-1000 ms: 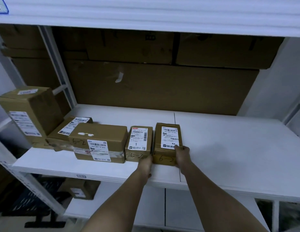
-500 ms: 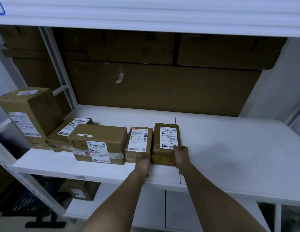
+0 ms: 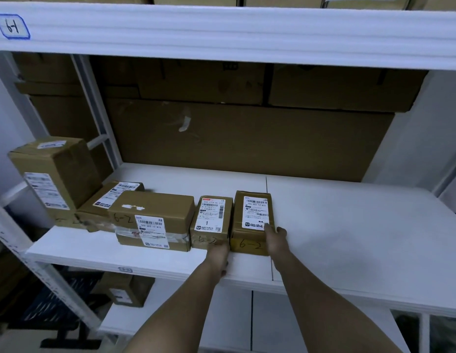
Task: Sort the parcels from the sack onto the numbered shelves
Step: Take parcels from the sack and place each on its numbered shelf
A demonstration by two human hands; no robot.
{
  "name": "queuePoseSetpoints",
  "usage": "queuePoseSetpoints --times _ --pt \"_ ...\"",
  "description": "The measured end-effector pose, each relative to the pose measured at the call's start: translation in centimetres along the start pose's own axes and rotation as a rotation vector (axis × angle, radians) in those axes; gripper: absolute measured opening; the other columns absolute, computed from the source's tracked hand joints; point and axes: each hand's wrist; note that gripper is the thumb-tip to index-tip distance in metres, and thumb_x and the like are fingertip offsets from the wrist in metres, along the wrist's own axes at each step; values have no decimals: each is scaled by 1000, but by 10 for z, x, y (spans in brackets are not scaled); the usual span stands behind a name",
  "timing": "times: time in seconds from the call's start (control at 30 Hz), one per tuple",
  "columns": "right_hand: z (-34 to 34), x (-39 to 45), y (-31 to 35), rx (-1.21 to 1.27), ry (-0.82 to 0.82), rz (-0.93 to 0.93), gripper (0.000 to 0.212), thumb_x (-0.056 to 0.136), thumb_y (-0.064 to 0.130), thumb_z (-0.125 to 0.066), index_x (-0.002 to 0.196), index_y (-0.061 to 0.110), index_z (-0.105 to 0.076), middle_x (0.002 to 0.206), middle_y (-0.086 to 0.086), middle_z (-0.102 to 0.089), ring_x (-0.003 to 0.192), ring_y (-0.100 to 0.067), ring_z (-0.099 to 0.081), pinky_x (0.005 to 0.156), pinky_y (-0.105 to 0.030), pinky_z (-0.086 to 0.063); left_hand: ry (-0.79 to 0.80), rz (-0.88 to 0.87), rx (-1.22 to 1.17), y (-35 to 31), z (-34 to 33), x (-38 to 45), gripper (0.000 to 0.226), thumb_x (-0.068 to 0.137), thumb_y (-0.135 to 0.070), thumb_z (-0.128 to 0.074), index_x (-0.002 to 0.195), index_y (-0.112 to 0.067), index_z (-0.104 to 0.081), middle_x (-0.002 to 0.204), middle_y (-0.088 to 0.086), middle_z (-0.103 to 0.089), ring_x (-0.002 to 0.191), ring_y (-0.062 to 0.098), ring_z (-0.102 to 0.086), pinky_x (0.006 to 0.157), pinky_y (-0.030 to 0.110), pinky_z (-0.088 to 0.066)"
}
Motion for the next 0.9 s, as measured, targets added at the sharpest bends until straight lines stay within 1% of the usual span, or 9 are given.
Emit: queuePoseSetpoints --times 0.17,0.27,0.33,0.4,0.53,0.6,0.67,0.77,0.9 --pt "16 -19 -4 -23 -36 24 59 97 47 -47 139 7 -39 132 -16 -52 117 -32 -53 92 -38 -43 -11 -38 -2 3 -1 -17 23 101 -32 -40 109 -13 -48 82 2 -50 71 16 -46 62 24 -36" --pt "33 -38 -13 -68 -27 56 39 97 41 -43 108 6 -57 105 -13 -60 95 -29 -56 80 -32 -42 13 -53 22 8 -7 -32 19 99 -24 -39 109 -12 -50 83 4 -56 70 17 -52 63 25 -37" --pt "46 -53 -24 -72 -16 55 31 96 33 -43 82 9 -57 92 -12 -58 83 -27 -53 73 -32 -37 64 -67 52 15 -12 -48 18 98 -21 -40 107 -11 -52 81 4 -58 68 17 -54 63 25 -37" --pt "58 -69 -34 -63 -15 31 26 95 23 -45 75 9 -53 88 -12 -60 78 -27 -54 68 -30 -36 114 -86 84 21 -16 -62 17 97 -21 -41 101 -9 -53 78 5 -59 67 18 -54 62 25 -37" --pt "71 -107 -61 -119 -34 17 20 97 12 -44 98 1 -60 102 -19 -62 80 -23 -54 66 -27 -42 186 -93 162 46 -14 -90 14 95 -14 -40 97 -6 -51 72 7 -58 60 19 -51 56 23 -34" --pt "69 -125 -79 -126 -48 -8 28 98 15 -44 112 -2 -61 113 -23 -63 83 -22 -53 70 -28 -44 192 -77 200 65 -6 -103 14 95 -16 -41 98 -7 -51 74 7 -56 62 17 -53 58 23 -36" --pt "60 -146 -99 -120 -28 -47 35 99 16 -45 124 -4 -57 119 -24 -62 74 -21 -54 65 -26 -44 192 -50 223 85 4 -114 19 98 -22 -39 105 -9 -51 81 6 -58 66 14 -56 63 24 -37" --pt "53 -172 -122 -125 -15 -113 32 99 20 -46 123 2 -56 104 -15 -63 67 -16 -56 65 -27 -42 202 -22 255 106 8 -126 31 99 -22 -38 122 -5 -51 100 10 -61 73 15 -55 68 26 -38" --pt "54 -195 -146 -88 22 -179 31 97 19 -48 121 2 -56 103 -13 -64 70 -20 -58 61 -26 -40 211 5 307 127 2 -143 33 99 -20 -38 126 -5 -49 116 13 -62 88 21 -57 83 31 -41"
Point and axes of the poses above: each hand's wrist, its own x-axis towards the middle knuckle, its own z-axis out of the back of the hand, y = z × x
